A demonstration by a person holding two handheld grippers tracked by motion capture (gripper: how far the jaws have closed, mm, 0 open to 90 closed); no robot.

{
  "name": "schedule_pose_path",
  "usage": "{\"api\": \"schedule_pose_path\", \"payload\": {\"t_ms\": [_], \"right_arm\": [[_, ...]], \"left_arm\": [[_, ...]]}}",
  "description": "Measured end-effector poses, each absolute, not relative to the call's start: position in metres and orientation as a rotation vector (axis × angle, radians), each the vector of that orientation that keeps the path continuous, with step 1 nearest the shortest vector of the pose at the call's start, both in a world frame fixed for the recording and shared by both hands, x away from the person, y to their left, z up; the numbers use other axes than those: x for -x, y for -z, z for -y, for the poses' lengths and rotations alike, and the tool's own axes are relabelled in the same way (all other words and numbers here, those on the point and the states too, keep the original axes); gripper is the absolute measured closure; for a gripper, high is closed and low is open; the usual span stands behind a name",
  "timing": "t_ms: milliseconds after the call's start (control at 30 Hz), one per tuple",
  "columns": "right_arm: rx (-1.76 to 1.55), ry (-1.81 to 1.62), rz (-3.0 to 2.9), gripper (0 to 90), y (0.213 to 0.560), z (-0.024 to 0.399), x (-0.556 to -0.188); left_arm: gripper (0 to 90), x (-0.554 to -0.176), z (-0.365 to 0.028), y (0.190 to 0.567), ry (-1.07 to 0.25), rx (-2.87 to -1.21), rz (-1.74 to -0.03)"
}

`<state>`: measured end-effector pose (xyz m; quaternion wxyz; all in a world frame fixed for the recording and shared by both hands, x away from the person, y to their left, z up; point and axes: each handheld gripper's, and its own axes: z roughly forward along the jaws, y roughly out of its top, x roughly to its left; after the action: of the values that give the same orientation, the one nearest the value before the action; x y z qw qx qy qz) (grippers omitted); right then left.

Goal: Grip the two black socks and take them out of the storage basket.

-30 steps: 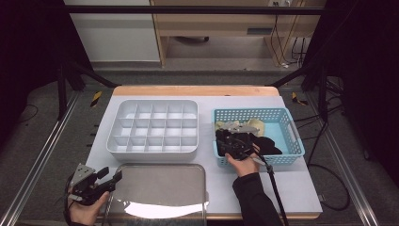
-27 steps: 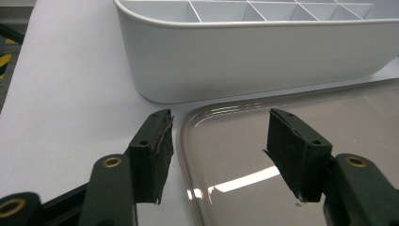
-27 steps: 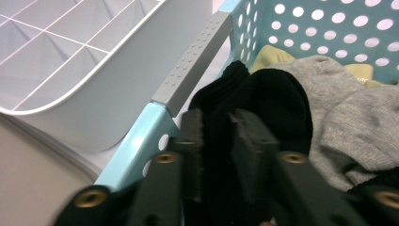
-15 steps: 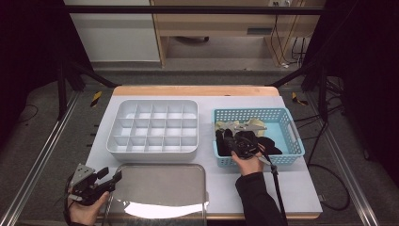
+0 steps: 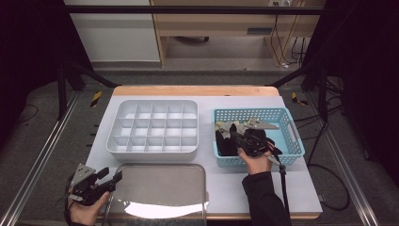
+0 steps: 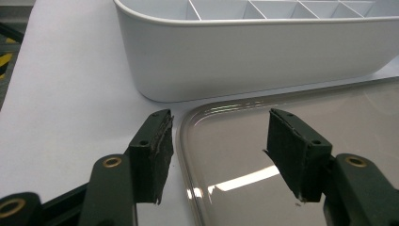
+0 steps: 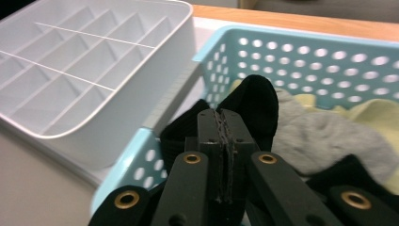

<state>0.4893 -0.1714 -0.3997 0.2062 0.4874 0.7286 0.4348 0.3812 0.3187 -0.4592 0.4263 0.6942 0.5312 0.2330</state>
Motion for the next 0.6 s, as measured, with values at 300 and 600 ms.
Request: {"api": "schedule_pose_path", "payload": {"t_ms": [300, 600], "right_arm": [[-1.390, -1.281, -1.958, 88.0, 0.392, 0.187, -0.487], [-1.322, -1.379, -1.849, 88.1, 0.370, 0.191, -0.481]], "left_arm": [[40.0, -0.381, -0.318, 0.460, -0.581, -1.738, -1.328], [39.9, -0.382, -0.318, 0.460, -0.580, -1.736, -1.330]]}}
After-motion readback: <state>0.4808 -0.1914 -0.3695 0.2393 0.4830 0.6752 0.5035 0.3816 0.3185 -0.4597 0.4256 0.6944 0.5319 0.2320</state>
